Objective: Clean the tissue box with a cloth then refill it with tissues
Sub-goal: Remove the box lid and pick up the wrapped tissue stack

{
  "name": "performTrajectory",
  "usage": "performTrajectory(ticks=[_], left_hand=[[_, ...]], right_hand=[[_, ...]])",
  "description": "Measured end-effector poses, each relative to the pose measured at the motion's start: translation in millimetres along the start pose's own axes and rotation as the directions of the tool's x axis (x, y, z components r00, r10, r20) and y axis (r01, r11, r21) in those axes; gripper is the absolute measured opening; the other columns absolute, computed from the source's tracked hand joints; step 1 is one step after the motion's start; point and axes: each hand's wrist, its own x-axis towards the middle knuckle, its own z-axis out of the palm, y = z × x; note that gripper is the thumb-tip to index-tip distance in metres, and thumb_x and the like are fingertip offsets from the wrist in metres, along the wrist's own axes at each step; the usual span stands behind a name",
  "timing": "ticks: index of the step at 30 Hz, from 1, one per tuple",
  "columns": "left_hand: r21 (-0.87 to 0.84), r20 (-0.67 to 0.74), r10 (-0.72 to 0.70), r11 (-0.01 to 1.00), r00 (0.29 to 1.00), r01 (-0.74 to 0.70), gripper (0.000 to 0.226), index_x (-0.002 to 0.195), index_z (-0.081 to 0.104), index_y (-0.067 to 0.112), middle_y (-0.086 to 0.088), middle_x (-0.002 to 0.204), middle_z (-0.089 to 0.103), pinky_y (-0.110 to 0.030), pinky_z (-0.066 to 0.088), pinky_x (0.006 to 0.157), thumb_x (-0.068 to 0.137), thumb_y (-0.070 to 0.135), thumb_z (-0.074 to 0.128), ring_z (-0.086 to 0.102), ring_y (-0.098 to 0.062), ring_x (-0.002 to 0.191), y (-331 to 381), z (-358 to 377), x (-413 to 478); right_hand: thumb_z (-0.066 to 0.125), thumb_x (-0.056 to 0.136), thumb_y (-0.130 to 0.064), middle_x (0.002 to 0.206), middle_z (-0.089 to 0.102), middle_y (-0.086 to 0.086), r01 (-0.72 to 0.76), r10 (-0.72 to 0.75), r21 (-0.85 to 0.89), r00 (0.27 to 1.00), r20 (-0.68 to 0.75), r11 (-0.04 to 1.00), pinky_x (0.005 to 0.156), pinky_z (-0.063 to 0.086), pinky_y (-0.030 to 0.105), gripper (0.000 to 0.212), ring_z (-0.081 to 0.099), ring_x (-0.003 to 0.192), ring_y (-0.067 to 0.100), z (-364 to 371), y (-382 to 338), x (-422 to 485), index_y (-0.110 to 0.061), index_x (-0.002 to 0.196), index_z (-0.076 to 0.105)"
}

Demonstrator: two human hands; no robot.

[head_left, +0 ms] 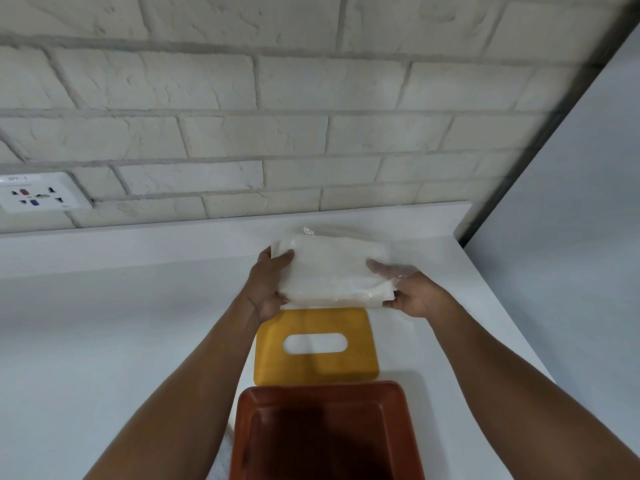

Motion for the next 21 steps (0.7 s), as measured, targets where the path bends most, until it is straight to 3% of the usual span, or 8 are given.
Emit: performTrajectory(ticks=[2,5,10,12,14,17,19,21], left_hand=[[-0.022,0.006,0.023,0.999,1.000,-0.023,0.048,0.145,0.050,0.027,-0.007,0.133,0.067,-0.050,0.060,0.083,0.100,0.022,0.068,0.066,-0.031,0.117,1.6,0.6,-2.5],[0.024,-0.002,0.054,0.998,0.999,-0.054,0.043,0.141,0.051,0.030,-0.002,0.126,0.068,-0.043,0.059,0.079,0.100,0.031,0.067,0.067,-0.025,0.111,6.5,5.9,-7.2],[0.168,-0.089,0.208,0.967,0.974,-0.191,0.028,0.123,0.062,0.025,0.008,0.107,0.069,-0.033,0.055,0.075,0.104,0.045,0.058,0.065,-0.015,0.098,11.5,13.7,-6.9],[0.175,-0.107,0.255,0.956,0.961,-0.234,0.030,0.126,0.060,0.024,0.002,0.113,0.069,-0.041,0.059,0.083,0.102,0.041,0.063,0.065,-0.019,0.102,14.9,14.9,-3.8],[0.149,-0.141,0.254,0.961,0.957,-0.233,0.034,0.133,0.053,0.029,0.000,0.119,0.066,-0.040,0.059,0.076,0.101,0.037,0.065,0.064,-0.020,0.099,19.3,15.1,-2.9],[0.142,-0.138,0.249,0.963,0.958,-0.230,0.033,0.132,0.053,0.030,-0.001,0.122,0.065,-0.040,0.060,0.076,0.102,0.038,0.064,0.064,-0.020,0.099,23.1,12.3,-1.6],[0.121,-0.100,0.224,0.970,0.969,-0.211,0.027,0.127,0.057,0.029,0.000,0.118,0.067,-0.043,0.059,0.081,0.103,0.039,0.062,0.065,-0.021,0.100,23.2,8.1,-2.9],[0.077,-0.060,0.186,0.980,0.981,-0.181,0.027,0.129,0.057,0.030,0.003,0.114,0.068,-0.045,0.059,0.083,0.104,0.038,0.060,0.065,-0.020,0.100,22.9,2.8,-4.7]], right_hand=[[0.091,0.066,-0.032,0.110,0.074,0.012,0.018,-0.018,-0.016,1.000,0.005,1.000,0.080,0.060,0.044,0.047,0.069,0.103,0.036,2.8,0.0,0.1,-0.011,0.105,0.076],[0.074,0.086,-0.018,0.119,0.071,0.011,0.074,-0.074,-0.006,0.997,0.028,0.997,0.085,0.057,0.046,0.011,0.064,0.111,0.036,6.9,-1.9,-3.0,-0.013,0.093,0.081],[0.066,0.092,-0.015,0.117,0.069,0.008,0.193,-0.194,0.053,0.981,0.011,0.980,0.091,0.051,0.046,0.009,0.062,0.112,0.031,17.7,-0.7,-10.8,-0.012,0.095,0.074],[0.062,0.095,-0.018,0.107,0.068,0.002,0.239,-0.240,-0.028,0.970,-0.028,0.971,0.073,0.053,0.034,0.011,0.063,0.098,0.022,23.8,-1.0,-11.3,-0.015,0.092,0.072],[0.075,0.086,-0.028,0.086,0.068,0.000,0.263,-0.279,-0.133,0.952,-0.125,0.956,0.051,0.050,0.028,0.016,0.064,0.073,0.016,29.1,-0.9,-10.6,-0.014,0.092,0.071],[0.081,0.081,-0.034,0.092,0.074,0.003,0.260,-0.271,-0.077,0.936,-0.224,0.962,0.077,0.056,0.044,0.030,0.067,0.097,0.027,26.8,-0.1,-2.3,-0.011,0.096,0.070],[0.079,0.083,-0.033,0.101,0.076,-0.001,0.181,-0.167,0.109,0.978,-0.128,0.977,0.100,0.048,0.049,0.019,0.061,0.116,0.031,23.7,-0.6,-5.6,-0.016,0.092,0.079],[0.091,0.066,-0.033,0.116,0.073,0.004,0.087,-0.082,0.222,0.996,-0.033,0.971,0.105,0.046,0.050,0.040,0.061,0.117,0.032,20.5,-2.8,-12.6,-0.018,0.101,0.079]])
